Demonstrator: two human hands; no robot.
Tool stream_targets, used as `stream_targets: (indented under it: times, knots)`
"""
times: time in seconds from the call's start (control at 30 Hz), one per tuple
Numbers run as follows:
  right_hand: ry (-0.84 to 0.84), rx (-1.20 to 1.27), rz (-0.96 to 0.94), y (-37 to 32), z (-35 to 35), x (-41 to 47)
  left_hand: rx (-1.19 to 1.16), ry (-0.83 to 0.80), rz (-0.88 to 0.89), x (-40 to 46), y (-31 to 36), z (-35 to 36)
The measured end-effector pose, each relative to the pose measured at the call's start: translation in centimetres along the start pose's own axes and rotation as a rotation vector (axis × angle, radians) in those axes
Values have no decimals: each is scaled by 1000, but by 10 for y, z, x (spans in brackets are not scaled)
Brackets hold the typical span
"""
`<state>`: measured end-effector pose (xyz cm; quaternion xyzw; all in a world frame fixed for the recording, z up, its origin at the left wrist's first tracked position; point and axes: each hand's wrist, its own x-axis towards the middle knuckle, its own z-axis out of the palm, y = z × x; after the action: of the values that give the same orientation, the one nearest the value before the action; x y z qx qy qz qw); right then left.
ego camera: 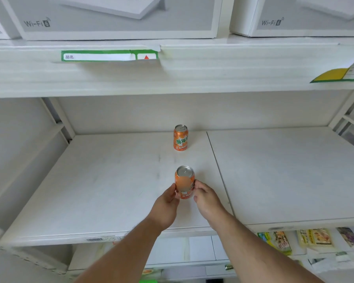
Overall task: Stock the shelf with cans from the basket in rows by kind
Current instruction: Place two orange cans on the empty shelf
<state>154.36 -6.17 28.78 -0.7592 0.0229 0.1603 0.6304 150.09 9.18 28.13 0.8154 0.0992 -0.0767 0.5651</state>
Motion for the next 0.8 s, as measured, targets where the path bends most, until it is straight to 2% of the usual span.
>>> stream_targets:
  times: [0.37,0.8]
  knots:
    - [-43,48,-23,-15,-6,43,2,6,-26,50,14,-3]
    - [-100,12,-74,-32,-11,130,-2,48,22,122,49,-11]
